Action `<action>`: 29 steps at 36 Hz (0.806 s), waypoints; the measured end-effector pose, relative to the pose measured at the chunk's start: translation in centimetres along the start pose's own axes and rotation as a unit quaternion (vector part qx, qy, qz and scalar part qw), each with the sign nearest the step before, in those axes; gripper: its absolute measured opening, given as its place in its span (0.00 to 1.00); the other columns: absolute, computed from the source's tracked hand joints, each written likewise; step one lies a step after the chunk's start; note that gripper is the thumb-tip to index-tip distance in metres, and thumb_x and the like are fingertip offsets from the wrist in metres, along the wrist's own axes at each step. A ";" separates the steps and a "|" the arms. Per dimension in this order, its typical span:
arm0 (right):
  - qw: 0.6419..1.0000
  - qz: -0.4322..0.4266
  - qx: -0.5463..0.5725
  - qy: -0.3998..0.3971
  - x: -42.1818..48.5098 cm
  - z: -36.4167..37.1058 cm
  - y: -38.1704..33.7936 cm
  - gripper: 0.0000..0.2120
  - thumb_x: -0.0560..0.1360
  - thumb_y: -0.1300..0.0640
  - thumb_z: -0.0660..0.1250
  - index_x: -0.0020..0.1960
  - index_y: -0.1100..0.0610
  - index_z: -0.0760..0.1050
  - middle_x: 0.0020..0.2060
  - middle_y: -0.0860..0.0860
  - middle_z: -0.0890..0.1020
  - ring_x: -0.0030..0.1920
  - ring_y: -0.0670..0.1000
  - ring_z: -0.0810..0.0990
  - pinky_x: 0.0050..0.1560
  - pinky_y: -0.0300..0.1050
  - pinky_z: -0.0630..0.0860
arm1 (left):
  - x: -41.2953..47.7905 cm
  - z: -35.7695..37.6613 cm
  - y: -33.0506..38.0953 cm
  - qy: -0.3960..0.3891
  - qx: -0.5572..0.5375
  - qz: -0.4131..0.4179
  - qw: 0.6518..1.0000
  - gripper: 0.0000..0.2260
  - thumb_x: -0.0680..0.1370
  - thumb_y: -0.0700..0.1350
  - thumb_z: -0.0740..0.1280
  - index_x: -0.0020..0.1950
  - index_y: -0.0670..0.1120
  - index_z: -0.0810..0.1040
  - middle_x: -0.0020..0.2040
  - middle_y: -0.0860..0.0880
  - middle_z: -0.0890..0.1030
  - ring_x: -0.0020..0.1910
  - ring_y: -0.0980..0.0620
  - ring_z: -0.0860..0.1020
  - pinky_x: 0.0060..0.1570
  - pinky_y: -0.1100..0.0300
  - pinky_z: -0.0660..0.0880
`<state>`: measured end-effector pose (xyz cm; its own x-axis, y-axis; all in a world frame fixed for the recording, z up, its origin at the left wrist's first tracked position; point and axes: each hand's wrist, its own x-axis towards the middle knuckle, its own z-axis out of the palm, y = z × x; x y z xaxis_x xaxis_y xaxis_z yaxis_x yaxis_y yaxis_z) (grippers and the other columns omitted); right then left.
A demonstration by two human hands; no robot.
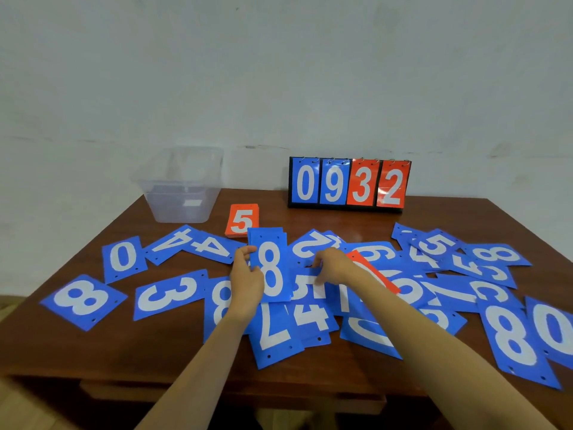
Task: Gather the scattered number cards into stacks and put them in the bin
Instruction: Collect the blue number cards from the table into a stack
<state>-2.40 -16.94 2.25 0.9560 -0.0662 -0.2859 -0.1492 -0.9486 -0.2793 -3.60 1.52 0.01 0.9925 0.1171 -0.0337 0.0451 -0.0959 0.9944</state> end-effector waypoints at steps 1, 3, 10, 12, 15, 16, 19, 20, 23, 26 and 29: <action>0.999 0.001 0.023 0.030 -0.1 -0.4 0.3 0.19 0.74 0.62 0.69 0.64 0.59 0.73 0.63 0.57 0.74 0.61 0.57 0.75 0.56 0.43 0.72 | -0.1 0.0 0.0 -0.001 -0.001 0.002 1.000 0.18 0.79 0.30 0.57 0.63 0.49 0.69 0.63 0.51 0.69 0.38 0.60 0.73 0.35 0.61 0.74; 0.994 0.004 0.056 0.091 -0.3 -1.4 1.0 0.18 0.75 0.68 0.65 0.64 0.59 0.73 0.64 0.57 0.74 0.62 0.57 0.75 0.56 0.44 0.73 | -0.1 0.1 0.0 -0.004 -0.002 0.003 1.000 0.18 0.79 0.31 0.56 0.63 0.50 0.69 0.61 0.53 0.68 0.41 0.59 0.74 0.35 0.61 0.74; 0.965 -0.057 0.126 0.223 -3.9 -6.9 3.0 0.18 0.78 0.70 0.56 0.62 0.56 0.75 0.64 0.53 0.74 0.64 0.54 0.72 0.52 0.40 0.74 | -0.1 0.6 0.7 -0.015 0.045 0.073 0.996 0.18 0.79 0.30 0.56 0.63 0.49 0.70 0.63 0.52 0.71 0.57 0.54 0.75 0.39 0.65 0.76; 0.965 -0.095 0.124 0.212 -5.0 -8.0 3.5 0.19 0.78 0.70 0.57 0.63 0.55 0.75 0.65 0.51 0.74 0.67 0.52 0.70 0.57 0.41 0.73 | -0.2 1.1 1.3 -0.015 0.069 0.106 0.992 0.19 0.79 0.29 0.55 0.63 0.48 0.70 0.59 0.50 0.73 0.44 0.57 0.75 0.31 0.69 0.70; 0.967 -0.148 0.122 0.167 -6.5 -8.9 3.7 0.17 0.77 0.69 0.61 0.58 0.52 0.76 0.60 0.48 0.78 0.63 0.49 0.74 0.59 0.40 0.74 | -0.4 1.9 2.3 -0.029 0.085 0.133 0.987 0.20 0.79 0.29 0.54 0.64 0.47 0.71 0.57 0.38 0.75 0.41 0.44 0.76 0.25 0.71 0.66; 0.969 -0.160 0.117 0.146 -6.9 -9.0 3.7 0.15 0.76 0.69 0.62 0.55 0.51 0.77 0.58 0.47 0.79 0.61 0.49 0.75 0.59 0.41 0.75 | -0.4 2.2 2.6 -0.038 0.087 0.144 0.985 0.20 0.78 0.29 0.54 0.64 0.47 0.71 0.59 0.39 0.75 0.45 0.49 0.77 0.27 0.73 0.67; 0.975 -0.179 0.092 0.098 -7.5 -8.9 3.1 0.11 0.75 0.66 0.66 0.52 0.51 0.77 0.54 0.47 0.78 0.55 0.47 0.76 0.56 0.42 0.76 | -1.1 3.1 3.5 -0.085 0.085 0.162 0.979 0.21 0.77 0.27 0.54 0.62 0.47 0.72 0.65 0.48 0.73 0.59 0.60 0.73 0.44 0.75 0.68; 0.974 -0.184 0.086 0.098 -7.5 -8.8 2.9 0.10 0.75 0.65 0.66 0.51 0.51 0.77 0.53 0.47 0.78 0.53 0.47 0.76 0.54 0.41 0.76 | -1.4 3.5 3.7 -0.108 0.080 0.163 0.977 0.21 0.77 0.27 0.54 0.61 0.48 0.73 0.64 0.50 0.73 0.63 0.57 0.71 0.46 0.75 0.68; 0.969 -0.194 0.076 0.136 -7.3 -8.1 2.3 0.09 0.73 0.63 0.69 0.51 0.51 0.78 0.51 0.49 0.78 0.50 0.48 0.76 0.52 0.41 0.76 | -2.3 4.2 4.2 -0.162 0.061 0.162 0.972 0.20 0.77 0.28 0.56 0.58 0.51 0.74 0.60 0.55 0.73 0.55 0.60 0.73 0.40 0.78 0.69; 0.957 -0.194 0.111 0.186 -7.0 -7.4 1.7 0.11 0.72 0.63 0.71 0.52 0.53 0.76 0.47 0.50 0.78 0.47 0.48 0.76 0.47 0.37 0.76 | -3.2 4.6 4.3 -0.194 0.029 0.156 0.968 0.18 0.78 0.30 0.56 0.57 0.51 0.74 0.53 0.61 0.74 0.36 0.64 0.68 0.31 0.78 0.69; 0.943 -0.199 0.135 0.231 -6.6 -6.8 0.9 0.11 0.70 0.61 0.73 0.50 0.54 0.74 0.46 0.49 0.76 0.45 0.47 0.76 0.46 0.35 0.76 | -3.5 4.5 4.1 -0.199 -0.014 0.142 0.970 0.14 0.79 0.34 0.60 0.56 0.52 0.75 0.52 0.59 0.76 0.36 0.62 0.69 0.33 0.73 0.71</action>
<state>-7.16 -19.44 10.16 0.9487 0.0912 0.3029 0.2448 -0.8179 -0.5207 -6.41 -3.73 3.76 0.9301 -0.3010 0.2107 -0.2334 -0.0411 0.9715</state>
